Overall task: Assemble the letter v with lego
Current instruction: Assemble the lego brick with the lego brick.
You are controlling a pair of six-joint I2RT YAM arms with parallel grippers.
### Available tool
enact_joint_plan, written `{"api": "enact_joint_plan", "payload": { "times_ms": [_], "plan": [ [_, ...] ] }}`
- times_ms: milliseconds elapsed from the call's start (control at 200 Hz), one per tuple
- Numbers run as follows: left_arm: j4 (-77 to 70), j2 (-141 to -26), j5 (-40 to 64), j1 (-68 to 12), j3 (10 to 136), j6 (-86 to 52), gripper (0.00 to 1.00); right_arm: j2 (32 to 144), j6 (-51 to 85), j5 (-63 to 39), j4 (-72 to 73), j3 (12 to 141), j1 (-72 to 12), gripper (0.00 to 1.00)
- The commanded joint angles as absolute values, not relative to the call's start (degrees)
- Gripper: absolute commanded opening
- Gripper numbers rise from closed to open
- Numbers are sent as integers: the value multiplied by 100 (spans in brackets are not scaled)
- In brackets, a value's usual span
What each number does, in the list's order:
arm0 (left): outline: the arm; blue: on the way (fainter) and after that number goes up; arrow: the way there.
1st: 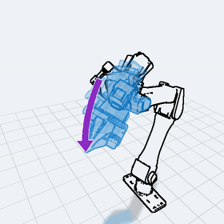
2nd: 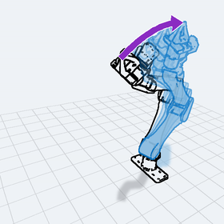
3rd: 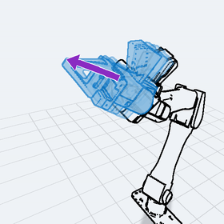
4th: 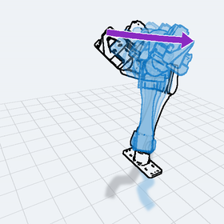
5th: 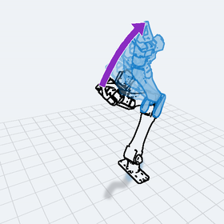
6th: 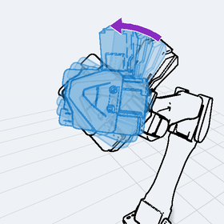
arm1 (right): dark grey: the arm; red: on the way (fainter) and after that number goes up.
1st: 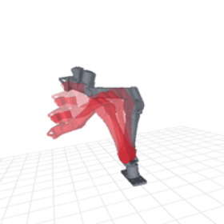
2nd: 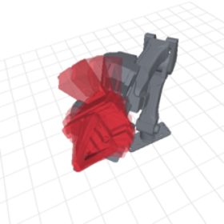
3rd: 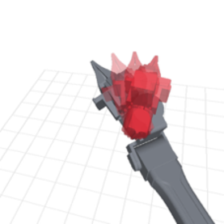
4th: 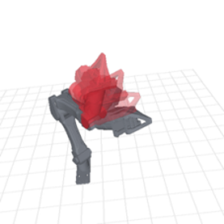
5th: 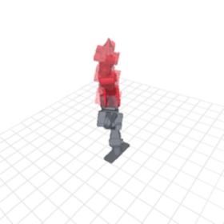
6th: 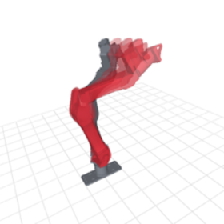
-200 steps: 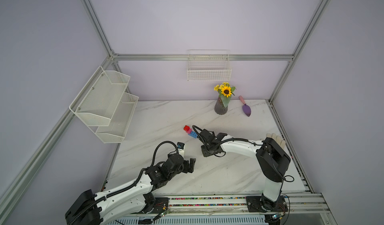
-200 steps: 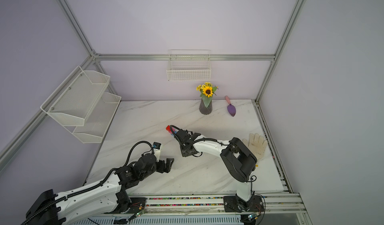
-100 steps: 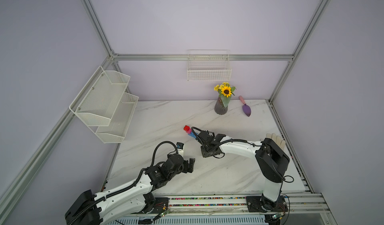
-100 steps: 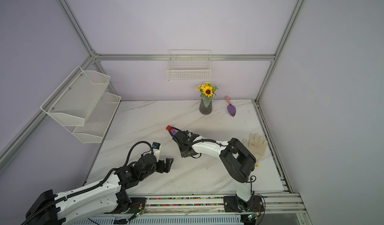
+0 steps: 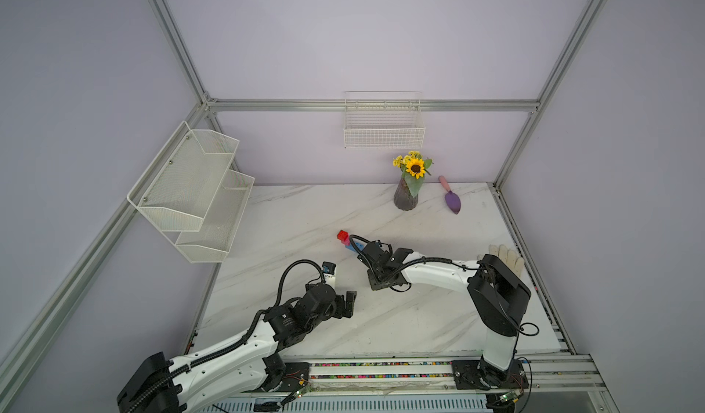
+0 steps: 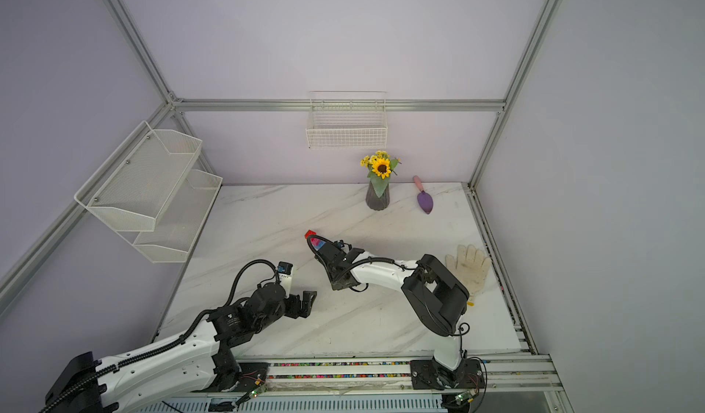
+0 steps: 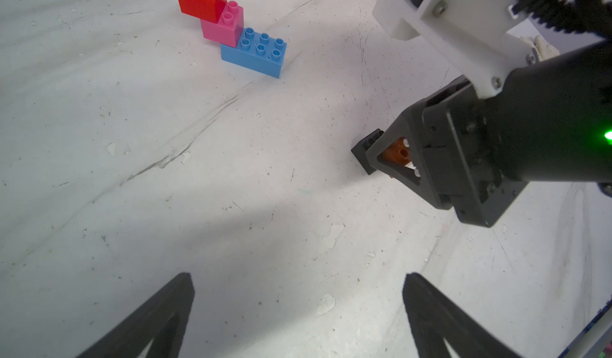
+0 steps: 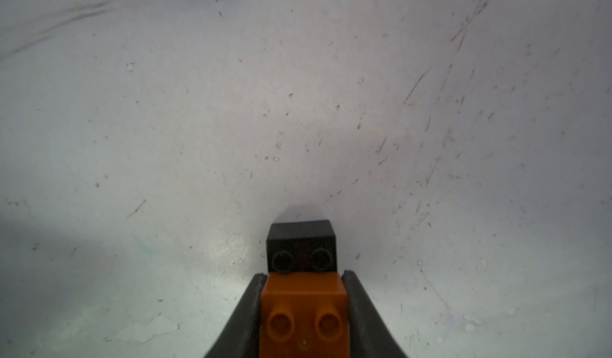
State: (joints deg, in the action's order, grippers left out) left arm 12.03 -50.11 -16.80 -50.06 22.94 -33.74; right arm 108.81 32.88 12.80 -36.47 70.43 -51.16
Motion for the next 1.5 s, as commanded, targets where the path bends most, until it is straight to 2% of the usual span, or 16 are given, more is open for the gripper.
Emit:
{"api": "enact_joint_plan", "payload": {
  "times_ms": [0,1020,1495],
  "plan": [
    [1202,-4892,-1845,-5044,2505,-3524,100,12068,2980,6,-4001,6186,-5257,7],
    [1564,-4782,-2109,-5042,2689,-3597,100,11112,4093,430,-3272,5118,-5580,7],
    [1586,-4840,-2177,-5049,2698,-3669,100,11556,4405,847,-2452,4737,-5756,7]
  ]
}}
